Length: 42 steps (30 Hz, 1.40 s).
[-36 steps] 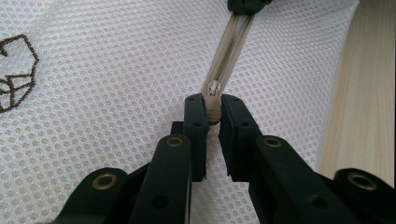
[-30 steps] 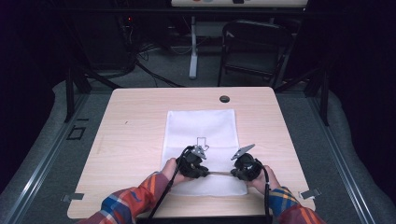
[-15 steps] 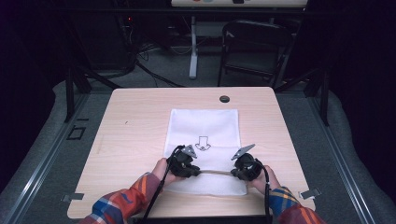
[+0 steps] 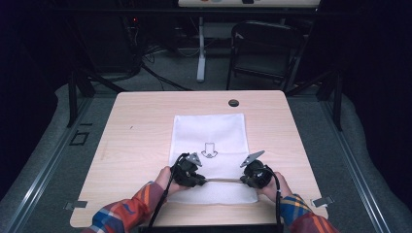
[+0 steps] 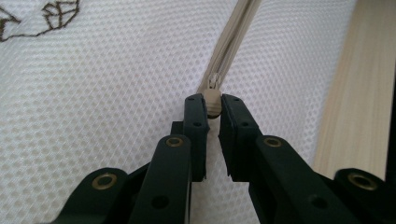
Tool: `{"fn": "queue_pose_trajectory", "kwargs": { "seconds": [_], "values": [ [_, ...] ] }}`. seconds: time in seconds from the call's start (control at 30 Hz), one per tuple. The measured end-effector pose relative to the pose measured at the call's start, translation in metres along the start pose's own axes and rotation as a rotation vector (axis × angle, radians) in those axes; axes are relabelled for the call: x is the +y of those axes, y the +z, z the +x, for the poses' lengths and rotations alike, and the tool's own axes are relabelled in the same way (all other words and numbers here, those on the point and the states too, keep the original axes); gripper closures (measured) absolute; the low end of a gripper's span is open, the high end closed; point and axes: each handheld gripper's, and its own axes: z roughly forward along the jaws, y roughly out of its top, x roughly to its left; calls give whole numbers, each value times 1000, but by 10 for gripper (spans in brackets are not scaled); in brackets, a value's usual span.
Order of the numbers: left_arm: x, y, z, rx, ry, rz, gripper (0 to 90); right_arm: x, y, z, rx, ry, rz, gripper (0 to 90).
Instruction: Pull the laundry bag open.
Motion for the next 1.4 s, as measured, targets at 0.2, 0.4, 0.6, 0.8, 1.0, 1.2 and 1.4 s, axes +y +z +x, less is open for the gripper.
{"fn": "queue_pose_trajectory", "kwargs": {
  "seconds": [0.2, 0.4, 0.6, 0.8, 1.0, 1.2, 1.4],
  "values": [
    [-5, -4, 0, 7, 9, 2, 811, 0, 0, -1, 0, 0, 3, 900],
    [-19, -19, 11, 77, -47, -9, 900, -5, -3, -7, -40, 7, -2, 900],
    [-10, -15, 3, 60, -9, -17, 757, -4, -3, -10, 4, 62, 5, 900],
    [20, 7, -13, 21, 65, -18, 588, -2, -3, -7, -18, 48, 20, 900],
    [40, 35, -22, 3, 123, 29, 664, -2, -3, -7, -25, 48, 21, 900],
    [35, 19, -13, -14, 91, 12, 793, -3, -3, -8, -17, 45, 19, 900],
    [21, 10, -5, -30, 47, 38, 800, -2, -3, -8, -18, 46, 21, 900]
  ]
}}
